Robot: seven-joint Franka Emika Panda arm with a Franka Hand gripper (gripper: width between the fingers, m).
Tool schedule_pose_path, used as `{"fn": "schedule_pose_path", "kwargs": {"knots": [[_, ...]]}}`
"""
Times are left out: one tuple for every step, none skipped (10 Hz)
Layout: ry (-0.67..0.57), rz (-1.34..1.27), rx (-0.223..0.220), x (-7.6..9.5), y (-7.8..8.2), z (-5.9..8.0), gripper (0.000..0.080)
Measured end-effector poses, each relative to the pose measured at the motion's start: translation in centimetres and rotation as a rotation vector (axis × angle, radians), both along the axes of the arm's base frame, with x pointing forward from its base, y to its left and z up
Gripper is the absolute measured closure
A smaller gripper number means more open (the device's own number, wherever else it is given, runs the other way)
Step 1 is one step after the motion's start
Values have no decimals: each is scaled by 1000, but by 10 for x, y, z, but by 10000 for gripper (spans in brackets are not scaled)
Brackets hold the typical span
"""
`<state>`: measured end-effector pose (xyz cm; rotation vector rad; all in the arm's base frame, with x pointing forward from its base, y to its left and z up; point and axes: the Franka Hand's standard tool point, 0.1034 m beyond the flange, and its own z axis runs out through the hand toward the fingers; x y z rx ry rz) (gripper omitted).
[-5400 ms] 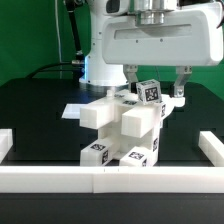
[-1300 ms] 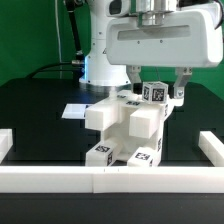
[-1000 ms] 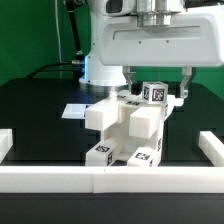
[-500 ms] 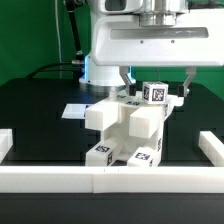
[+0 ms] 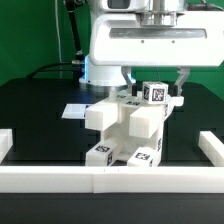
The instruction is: Assemble chair
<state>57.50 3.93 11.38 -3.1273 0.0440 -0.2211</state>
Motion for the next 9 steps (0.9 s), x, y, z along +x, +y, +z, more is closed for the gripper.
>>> {"fn": "schedule_pose_path", "kwargs": {"knots": [[0, 0, 0, 0, 0, 0, 532], [0, -7, 1, 0, 0, 0, 532], [0, -27, 4, 0, 0, 0, 528], [0, -27, 4, 0, 0, 0, 528], [1, -63, 10, 0, 0, 0, 528], [1, -130, 19, 0, 0, 0, 528], [1, -197, 28, 0, 0, 0, 528], [4, -280, 43, -1, -1, -1, 528], [5, -382, 62, -1, -3, -1, 528]]}}
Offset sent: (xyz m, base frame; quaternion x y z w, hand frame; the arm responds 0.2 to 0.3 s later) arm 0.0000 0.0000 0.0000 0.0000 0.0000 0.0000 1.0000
